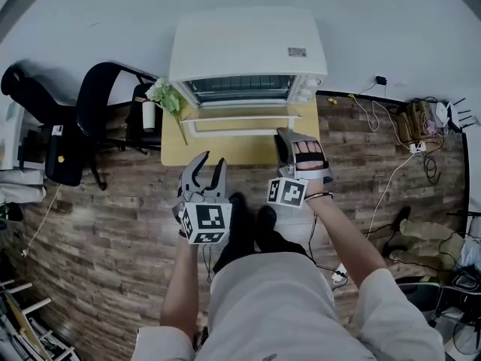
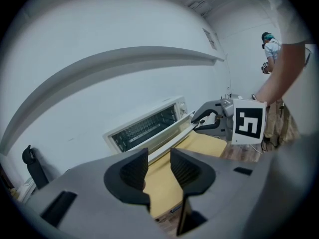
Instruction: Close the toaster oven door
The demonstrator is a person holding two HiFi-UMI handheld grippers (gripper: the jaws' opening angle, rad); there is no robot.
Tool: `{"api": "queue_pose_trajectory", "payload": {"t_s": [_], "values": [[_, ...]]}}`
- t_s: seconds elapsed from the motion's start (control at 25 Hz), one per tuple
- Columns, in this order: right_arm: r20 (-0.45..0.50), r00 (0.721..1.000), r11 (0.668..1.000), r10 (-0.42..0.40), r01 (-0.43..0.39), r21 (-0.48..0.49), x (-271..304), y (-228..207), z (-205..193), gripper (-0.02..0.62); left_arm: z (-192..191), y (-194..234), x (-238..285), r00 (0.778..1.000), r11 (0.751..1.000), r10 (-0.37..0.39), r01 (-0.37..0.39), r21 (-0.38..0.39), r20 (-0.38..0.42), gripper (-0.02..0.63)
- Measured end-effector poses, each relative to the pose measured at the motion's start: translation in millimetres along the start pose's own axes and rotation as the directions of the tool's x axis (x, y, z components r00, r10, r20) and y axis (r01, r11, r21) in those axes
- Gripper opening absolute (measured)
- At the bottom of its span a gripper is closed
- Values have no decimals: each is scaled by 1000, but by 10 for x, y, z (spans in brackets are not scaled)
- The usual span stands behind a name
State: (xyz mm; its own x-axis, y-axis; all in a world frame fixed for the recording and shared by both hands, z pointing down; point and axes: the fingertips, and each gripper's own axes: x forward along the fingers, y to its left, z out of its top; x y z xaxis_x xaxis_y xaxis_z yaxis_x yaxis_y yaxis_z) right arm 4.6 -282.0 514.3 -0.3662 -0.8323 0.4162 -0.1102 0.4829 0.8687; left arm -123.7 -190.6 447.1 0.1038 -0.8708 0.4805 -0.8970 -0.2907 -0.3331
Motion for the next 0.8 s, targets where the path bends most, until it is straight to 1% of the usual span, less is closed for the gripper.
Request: {"api": "queue_pose_trajectory", "payload": {"t_s": [0.4,0.52,0.8], "values": [[-56,998,1000,-2,3,27,147,-272,34,95,145,328,181,998,999,-39,39,4,58,138],[-60,998,1000,2,0,29,203,-375,50,95,191,387,257,996,999,-54,54,-1,78,138],[-90,996,999,-11,16,52,354,-598,59,92,300,465,404,989,996,-94,92,22,112,138]]}}
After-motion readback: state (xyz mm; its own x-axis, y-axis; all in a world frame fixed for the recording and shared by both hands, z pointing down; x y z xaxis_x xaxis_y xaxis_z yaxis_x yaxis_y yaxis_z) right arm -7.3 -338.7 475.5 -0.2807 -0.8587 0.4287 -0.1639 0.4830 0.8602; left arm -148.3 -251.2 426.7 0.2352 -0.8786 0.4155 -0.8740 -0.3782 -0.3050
